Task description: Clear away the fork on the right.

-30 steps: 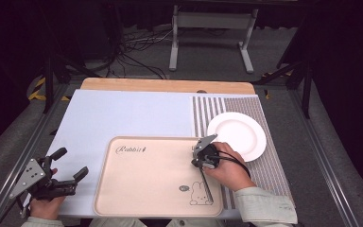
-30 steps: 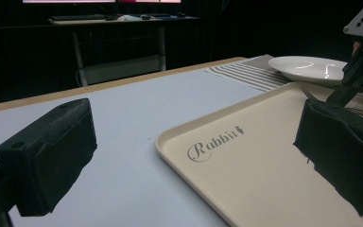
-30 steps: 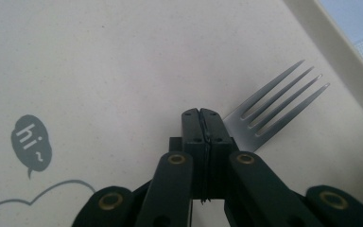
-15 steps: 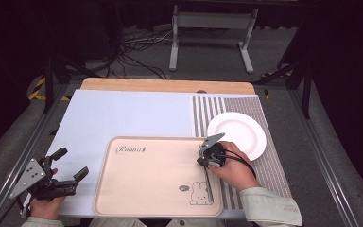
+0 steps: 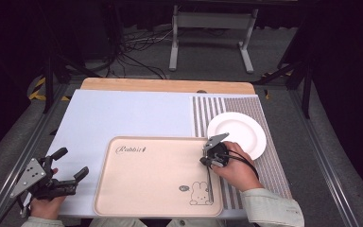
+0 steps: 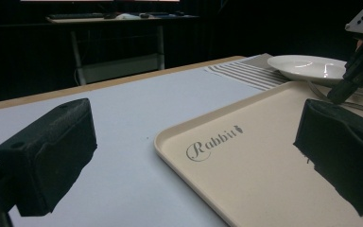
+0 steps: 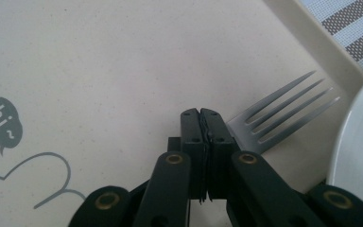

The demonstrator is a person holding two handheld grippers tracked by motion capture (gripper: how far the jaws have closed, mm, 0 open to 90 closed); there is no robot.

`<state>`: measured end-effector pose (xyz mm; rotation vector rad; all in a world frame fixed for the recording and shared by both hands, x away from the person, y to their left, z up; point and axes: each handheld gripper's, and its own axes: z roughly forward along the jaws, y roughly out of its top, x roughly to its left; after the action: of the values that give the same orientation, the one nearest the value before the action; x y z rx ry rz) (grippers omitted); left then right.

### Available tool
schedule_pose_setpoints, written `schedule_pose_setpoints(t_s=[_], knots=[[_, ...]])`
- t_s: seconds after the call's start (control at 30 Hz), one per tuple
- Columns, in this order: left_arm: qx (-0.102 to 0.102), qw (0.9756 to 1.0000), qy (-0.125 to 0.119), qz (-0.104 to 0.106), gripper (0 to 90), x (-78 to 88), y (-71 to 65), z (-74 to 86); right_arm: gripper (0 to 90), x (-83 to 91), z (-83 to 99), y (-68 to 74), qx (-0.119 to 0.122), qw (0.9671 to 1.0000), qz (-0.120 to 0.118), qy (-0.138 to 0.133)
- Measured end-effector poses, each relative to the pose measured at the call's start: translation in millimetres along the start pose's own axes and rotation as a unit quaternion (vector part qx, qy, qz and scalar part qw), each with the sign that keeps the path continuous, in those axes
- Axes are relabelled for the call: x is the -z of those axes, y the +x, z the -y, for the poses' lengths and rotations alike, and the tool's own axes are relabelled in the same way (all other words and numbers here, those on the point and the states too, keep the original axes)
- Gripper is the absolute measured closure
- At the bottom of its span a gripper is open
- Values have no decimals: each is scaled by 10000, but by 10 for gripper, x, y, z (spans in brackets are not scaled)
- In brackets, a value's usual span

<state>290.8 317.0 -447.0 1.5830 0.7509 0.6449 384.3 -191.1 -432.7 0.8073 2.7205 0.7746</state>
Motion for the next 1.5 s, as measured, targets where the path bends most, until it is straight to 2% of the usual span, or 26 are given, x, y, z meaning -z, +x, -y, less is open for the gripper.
schedule_pose_setpoints(t_s=[0.1,0.23,0.3,0.37,0.47,0.53,0.63,0.7,0.8,0.87,0.97,1.07,1.3,1.5], knots=[[-5,10000,17,8,4,2,0,1,859,6,4,-1,-54,10000,24,-22],[17,10000,-9,-5,4,2,2,2,683,93,-31,28,-139,9991,-57,-388],[3,10000,12,10,4,-1,-1,2,492,165,-71,53,-100,9974,-84,-710],[-2,10000,9,14,4,-3,-6,1,296,237,-115,71,-60,9936,-115,-1119],[7,10000,1,-3,4,4,0,1,185,359,-170,91,113,9885,-75,-1507],[20,10000,7,-3,4,1,0,5,180,445,-185,102,107,9858,-87,-1673],[4,10000,12,8,4,3,-5,1,158,553,-175,99,200,9799,7,-1984],[12,10000,12,6,4,3,-6,1,158,636,-142,91,223,9743,91,-2239],[6,10000,13,1,4,2,-5,1,156,728,-77,79,186,9678,120,-2508],[18,10000,5,-5,4,-5,-8,2,145,777,-24,69,225,9645,103,-2628],[11,10000,6,-4,4,-11,-13,3,144,825,78,53,341,9621,179,-2700],[15,10000,9,-5,4,-12,-13,4,144,872,181,42,310,9578,270,-2846],[5,10000,31,3,4,-19,-16,5,137,1019,404,11,122,9415,397,-3344],[29,10000,23,-4,4,-22,-19,7,136,1080,579,-31,-58,9364,439,-3481]])
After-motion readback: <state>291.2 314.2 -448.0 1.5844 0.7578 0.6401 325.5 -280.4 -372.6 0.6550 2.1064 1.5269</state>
